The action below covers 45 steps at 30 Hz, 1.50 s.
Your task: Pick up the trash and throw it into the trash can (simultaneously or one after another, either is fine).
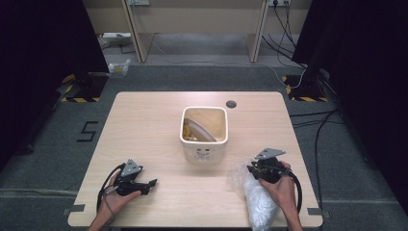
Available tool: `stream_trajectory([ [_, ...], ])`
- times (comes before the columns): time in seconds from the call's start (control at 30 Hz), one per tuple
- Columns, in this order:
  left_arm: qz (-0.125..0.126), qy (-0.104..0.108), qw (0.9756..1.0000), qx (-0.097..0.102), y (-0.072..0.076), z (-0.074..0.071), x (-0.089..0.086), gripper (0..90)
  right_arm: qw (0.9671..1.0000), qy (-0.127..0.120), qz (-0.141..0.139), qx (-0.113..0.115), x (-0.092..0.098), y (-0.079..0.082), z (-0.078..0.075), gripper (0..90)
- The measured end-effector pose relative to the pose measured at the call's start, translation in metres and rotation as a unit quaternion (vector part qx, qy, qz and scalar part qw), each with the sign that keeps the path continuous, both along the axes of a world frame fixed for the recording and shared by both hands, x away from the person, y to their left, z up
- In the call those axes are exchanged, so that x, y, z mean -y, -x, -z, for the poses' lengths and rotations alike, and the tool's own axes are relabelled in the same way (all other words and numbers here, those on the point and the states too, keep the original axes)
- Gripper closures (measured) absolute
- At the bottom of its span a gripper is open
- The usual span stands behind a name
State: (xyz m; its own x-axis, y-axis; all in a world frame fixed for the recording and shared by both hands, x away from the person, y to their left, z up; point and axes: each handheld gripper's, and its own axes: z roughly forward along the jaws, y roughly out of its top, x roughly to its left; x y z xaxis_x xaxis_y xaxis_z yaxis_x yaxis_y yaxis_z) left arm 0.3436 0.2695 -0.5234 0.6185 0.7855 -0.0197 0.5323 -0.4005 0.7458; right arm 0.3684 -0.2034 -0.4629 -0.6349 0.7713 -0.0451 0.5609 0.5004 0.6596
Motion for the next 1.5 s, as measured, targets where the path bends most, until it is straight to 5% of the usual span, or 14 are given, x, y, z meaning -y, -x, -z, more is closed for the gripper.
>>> stream_trajectory([
  [0.33, 0.0, 0.0, 1.0, 0.0, 0.0, 0.0, 0.0, 17.6, 0.9974, -0.044, -0.014, 0.055, 0.003, 0.014, -0.026, 86.7],
  [0.67, 0.0, 0.0, 1.0, 0.0, 0.0, 0.0, 0.0, 17.5, 0.9899, -0.085, -0.006, 0.113, 0.014, 0.022, -0.059, 86.9],
  [1.07, 0.0, 0.0, 1.0, 0.0, 0.0, 0.0, 0.0, 17.5, 0.9818, -0.093, -0.002, 0.165, 0.014, 0.011, -0.101, 87.0],
  [1.5, -0.001, 0.001, 1.0, 0.0, 0.0, 0.0, 0.0, 17.6, 0.9757, -0.104, -0.01, 0.193, -0.003, -0.006, -0.126, 87.1],
])
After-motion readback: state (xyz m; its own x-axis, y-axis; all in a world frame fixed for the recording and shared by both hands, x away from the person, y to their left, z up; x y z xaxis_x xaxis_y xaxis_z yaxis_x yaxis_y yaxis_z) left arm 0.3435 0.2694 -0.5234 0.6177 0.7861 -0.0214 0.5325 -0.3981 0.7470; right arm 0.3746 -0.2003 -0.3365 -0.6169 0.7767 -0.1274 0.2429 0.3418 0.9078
